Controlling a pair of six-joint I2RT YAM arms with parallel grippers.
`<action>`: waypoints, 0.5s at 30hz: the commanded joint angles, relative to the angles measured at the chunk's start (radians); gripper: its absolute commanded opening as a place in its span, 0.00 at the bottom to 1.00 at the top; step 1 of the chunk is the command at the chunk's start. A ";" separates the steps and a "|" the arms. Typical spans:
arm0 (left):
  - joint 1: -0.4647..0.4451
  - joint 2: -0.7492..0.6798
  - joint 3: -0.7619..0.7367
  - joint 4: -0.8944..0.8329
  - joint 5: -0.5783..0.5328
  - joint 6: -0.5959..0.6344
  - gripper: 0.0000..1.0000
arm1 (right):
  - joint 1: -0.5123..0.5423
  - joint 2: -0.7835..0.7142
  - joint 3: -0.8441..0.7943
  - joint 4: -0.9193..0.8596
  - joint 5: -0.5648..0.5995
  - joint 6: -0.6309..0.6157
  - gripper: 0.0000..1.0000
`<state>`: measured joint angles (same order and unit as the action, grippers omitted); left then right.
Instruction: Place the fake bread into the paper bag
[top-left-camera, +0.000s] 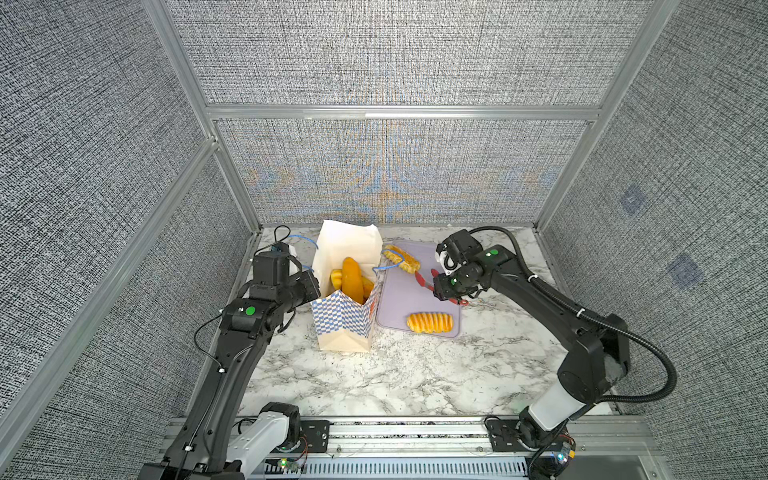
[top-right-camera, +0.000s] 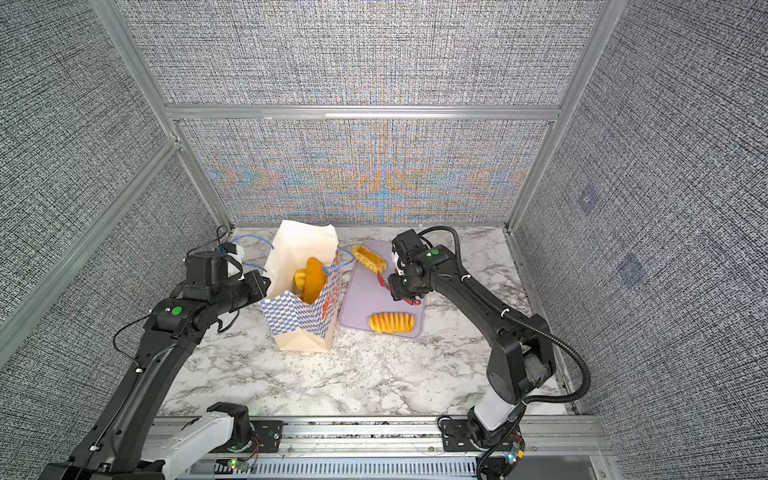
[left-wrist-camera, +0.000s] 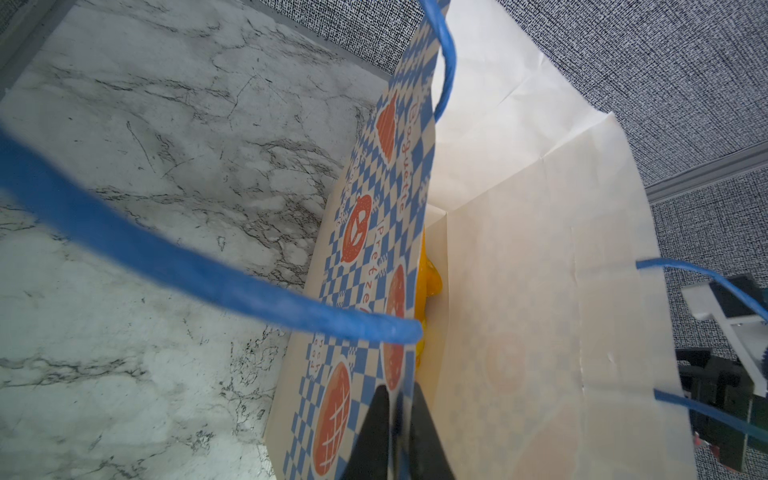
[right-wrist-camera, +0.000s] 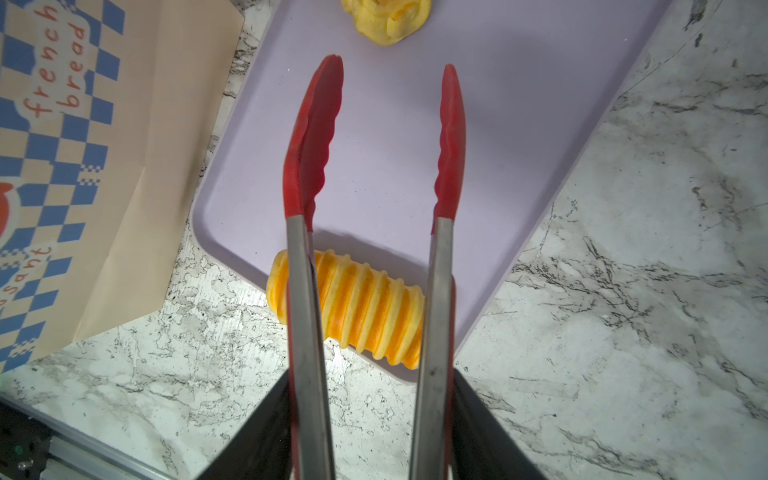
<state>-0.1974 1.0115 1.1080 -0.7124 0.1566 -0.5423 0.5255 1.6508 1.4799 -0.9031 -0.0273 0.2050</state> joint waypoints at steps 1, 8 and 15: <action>0.001 -0.005 0.000 -0.002 -0.013 0.012 0.12 | 0.006 0.008 0.004 0.001 0.007 -0.013 0.56; 0.001 -0.011 -0.004 -0.009 -0.017 0.013 0.12 | 0.020 0.051 0.032 -0.012 0.030 -0.030 0.56; 0.001 -0.011 -0.001 -0.009 -0.019 0.015 0.13 | 0.029 0.102 0.068 -0.027 0.053 -0.046 0.58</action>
<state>-0.1974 1.0012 1.1076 -0.7170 0.1486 -0.5419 0.5526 1.7435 1.5333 -0.9169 0.0025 0.1738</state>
